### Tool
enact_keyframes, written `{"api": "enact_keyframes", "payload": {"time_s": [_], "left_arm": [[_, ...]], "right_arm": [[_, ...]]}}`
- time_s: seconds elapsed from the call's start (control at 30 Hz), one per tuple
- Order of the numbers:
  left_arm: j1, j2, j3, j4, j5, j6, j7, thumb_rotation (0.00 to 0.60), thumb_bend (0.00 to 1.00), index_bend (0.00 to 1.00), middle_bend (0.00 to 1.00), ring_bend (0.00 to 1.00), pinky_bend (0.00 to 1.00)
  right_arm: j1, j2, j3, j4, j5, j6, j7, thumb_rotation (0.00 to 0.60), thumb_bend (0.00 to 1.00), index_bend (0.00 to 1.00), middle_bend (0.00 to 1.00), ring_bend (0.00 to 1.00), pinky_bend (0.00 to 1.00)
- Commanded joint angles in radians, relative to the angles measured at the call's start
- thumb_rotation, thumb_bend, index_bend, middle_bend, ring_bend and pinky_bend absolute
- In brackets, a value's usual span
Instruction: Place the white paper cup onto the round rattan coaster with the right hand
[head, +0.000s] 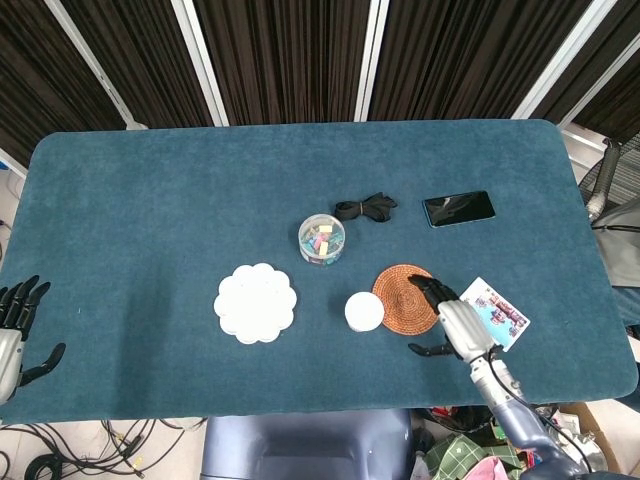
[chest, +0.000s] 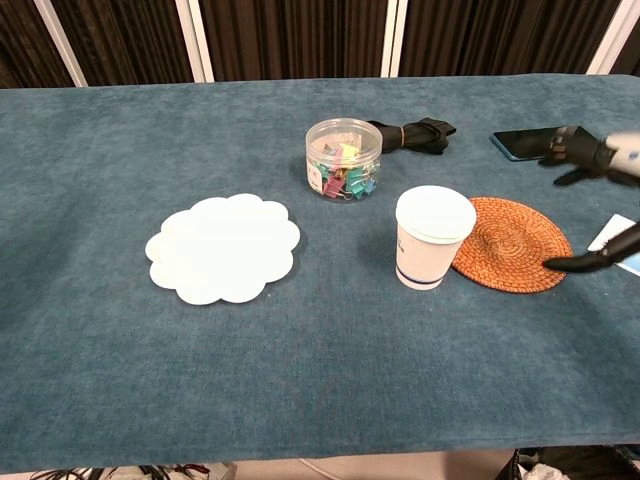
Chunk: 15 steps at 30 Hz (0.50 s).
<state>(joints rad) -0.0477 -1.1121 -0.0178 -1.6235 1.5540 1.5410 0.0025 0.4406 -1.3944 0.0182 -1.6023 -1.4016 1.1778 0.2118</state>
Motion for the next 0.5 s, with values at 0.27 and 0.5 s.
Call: {"api": "enact_keyframes", "payload": {"time_s": [0.27,0.5], "left_arm": [[-0.003,0.0,-0.003,0.005,-0.006,-0.005,0.006,0.6,0.3,0.01,0.0,0.0,0.0],[-0.004,0.001,-0.003,0.005,-0.008,-0.008,0.004,0.6,0.3,0.01,0.0,0.0,0.0]], "right_arm": [[-0.02,-0.199,0.037,0.152,0.02,-0.018,0.144,0.6,0.08,0.0,0.09,0.11,0.1],[-0.01,-0.271,0.076,0.201,0.056,-0.054,0.21,0.6,0.08,0.03,0.14,0.16,0.1]]}}
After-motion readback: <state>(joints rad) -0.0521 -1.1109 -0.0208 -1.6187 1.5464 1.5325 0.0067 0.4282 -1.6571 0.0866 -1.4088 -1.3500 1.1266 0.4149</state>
